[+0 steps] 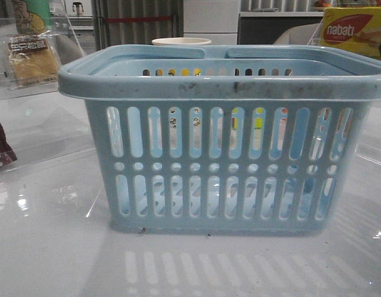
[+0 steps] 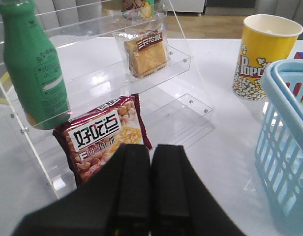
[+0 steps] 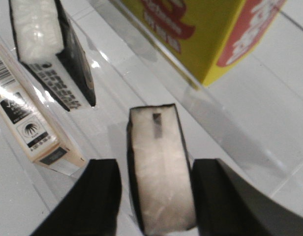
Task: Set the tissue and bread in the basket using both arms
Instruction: 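Grasp the white tissue pack with the right gripper and lift it, then carry the tissue pack over the basket and release it inside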
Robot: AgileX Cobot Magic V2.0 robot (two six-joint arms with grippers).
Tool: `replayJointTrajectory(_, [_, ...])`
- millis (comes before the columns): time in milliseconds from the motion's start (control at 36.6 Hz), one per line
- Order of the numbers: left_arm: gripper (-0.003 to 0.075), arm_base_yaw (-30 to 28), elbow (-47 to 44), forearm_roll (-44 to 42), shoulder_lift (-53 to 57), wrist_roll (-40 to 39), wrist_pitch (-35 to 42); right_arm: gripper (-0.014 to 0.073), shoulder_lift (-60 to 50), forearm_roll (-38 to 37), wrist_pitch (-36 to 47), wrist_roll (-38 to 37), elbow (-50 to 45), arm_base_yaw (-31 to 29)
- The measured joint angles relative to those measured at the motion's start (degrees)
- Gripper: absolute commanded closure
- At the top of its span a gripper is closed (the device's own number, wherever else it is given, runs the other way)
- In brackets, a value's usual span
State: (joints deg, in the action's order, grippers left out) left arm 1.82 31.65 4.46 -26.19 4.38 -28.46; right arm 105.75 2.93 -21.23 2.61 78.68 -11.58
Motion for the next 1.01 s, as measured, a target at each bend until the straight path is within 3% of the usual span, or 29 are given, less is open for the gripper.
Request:
replayJointTrajectory(109, [0.0628, 0.0, 0.0, 0.0, 0.0, 0.0, 0.0, 0.0379, 0.1, -0.1, 0.2, 0.0, 0.1, 0.0])
replayJointTrajectory(355, [0.0628, 0.0, 0.0, 0.0, 0.0, 0.0, 0.0, 0.0379, -2.0, -0.1, 0.1, 0.0, 0.1, 0.0])
replayJointTrajectory(656, [0.0628, 0.0, 0.0, 0.0, 0.0, 0.0, 0.0, 0.0379, -13.8, 1.3, -4.5, 0.0, 0.1, 1.7])
replayJointTrajectory(875, [0.0628, 0.0, 0.0, 0.0, 0.0, 0.0, 0.0, 0.0379, -25.4, 3.7, -17.3, 0.1, 0.1, 13.3])
replayJointTrajectory(1011, [0.0628, 0.0, 0.0, 0.0, 0.0, 0.0, 0.0, 0.0379, -26.4, 4.1, -19.0, 0.5, -0.1, 24.2])
